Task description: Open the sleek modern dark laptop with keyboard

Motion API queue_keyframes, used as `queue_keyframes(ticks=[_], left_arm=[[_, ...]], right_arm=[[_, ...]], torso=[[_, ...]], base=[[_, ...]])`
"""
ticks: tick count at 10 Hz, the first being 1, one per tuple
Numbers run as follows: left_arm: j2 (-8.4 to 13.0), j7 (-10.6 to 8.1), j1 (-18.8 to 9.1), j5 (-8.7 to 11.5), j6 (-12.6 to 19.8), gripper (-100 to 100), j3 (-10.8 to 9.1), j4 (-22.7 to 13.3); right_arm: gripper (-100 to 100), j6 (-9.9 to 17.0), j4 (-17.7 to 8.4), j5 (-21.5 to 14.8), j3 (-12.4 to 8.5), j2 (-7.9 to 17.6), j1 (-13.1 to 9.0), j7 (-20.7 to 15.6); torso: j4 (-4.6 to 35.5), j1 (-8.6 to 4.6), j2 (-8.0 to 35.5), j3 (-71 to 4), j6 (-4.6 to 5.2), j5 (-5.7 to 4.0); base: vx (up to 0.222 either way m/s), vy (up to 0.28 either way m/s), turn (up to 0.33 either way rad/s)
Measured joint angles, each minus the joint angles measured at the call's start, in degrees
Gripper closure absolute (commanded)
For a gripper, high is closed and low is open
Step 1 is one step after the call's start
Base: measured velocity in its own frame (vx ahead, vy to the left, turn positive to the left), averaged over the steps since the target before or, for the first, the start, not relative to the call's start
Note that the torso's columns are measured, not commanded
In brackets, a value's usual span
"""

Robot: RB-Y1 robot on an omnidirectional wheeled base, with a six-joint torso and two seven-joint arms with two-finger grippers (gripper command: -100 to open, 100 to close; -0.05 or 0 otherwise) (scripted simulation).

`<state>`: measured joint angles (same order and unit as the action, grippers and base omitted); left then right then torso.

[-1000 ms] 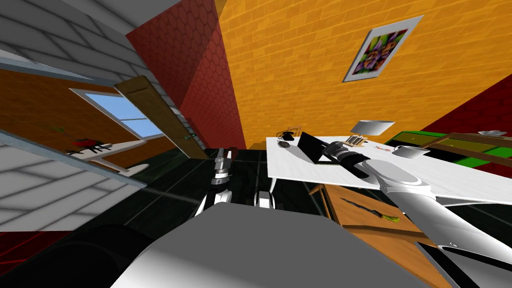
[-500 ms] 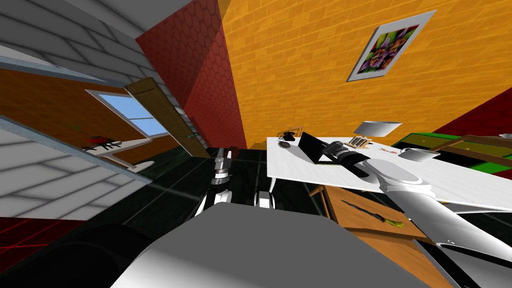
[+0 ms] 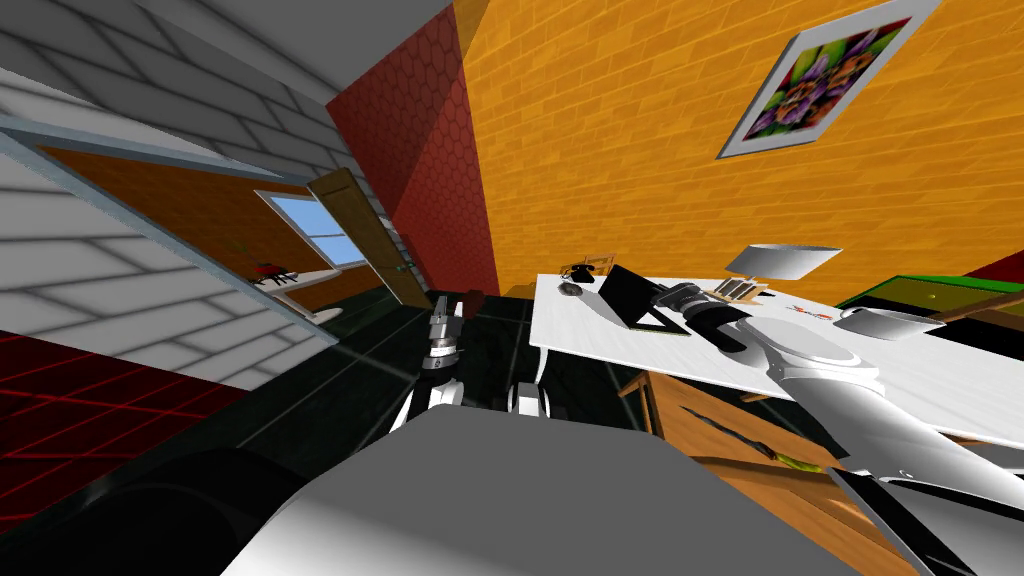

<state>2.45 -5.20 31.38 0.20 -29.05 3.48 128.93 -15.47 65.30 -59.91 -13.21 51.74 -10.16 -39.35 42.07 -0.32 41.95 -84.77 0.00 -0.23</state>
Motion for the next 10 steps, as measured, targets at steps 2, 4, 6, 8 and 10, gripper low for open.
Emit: queue_keyframes(ticks=[2,4,6,8,10], left_arm=[[0.0,0.0,0.0,0.0,0.0,0,0.0,0.0],[0.0,0.0,0.01,0.0,0.0,0,0.0,0.0],[0.01,0.0,0.0,0.0,0.0,0,-0.01,0.0],[0.0,0.0,0.01,0.0,0.0,0,-0.01,0.0],[0.01,0.0,0.01,0.0,0.0,0,-0.01,0.0]], right_arm=[[100,0.9,-2.39,1.85,0.56,0.82,-1.07,2.91],[100,1.73,-2.45,2.56,0.99,0.29,-1.63,3.4],[100,4.65,-2.64,4.59,4.13,-0.88,-3.62,5.34],[100,7.21,-2.46,5.82,6.1,-1.77,-4.64,6.78],[100,10.42,-1.92,7.88,7.83,-3.53,-5.51,8.12]], torso=[[-0.1,0.03,-0.21,-0.13,-0.21,-0.04],[-0.03,0.14,-0.08,-0.06,-0.13,0.05],[0.01,-0.27,0.04,0.02,-0.14,-0.09],[-0.06,0.04,-0.15,-0.1,-0.08,0.01],[-0.16,-0.05,-0.04,-0.02,-0.17,-0.15]], base=[[-0.065,-0.082,0.126],[-0.062,-0.123,0.022],[-0.085,-0.174,0.06],[-0.064,-0.147,0.016],[-0.081,-0.185,0.048]])
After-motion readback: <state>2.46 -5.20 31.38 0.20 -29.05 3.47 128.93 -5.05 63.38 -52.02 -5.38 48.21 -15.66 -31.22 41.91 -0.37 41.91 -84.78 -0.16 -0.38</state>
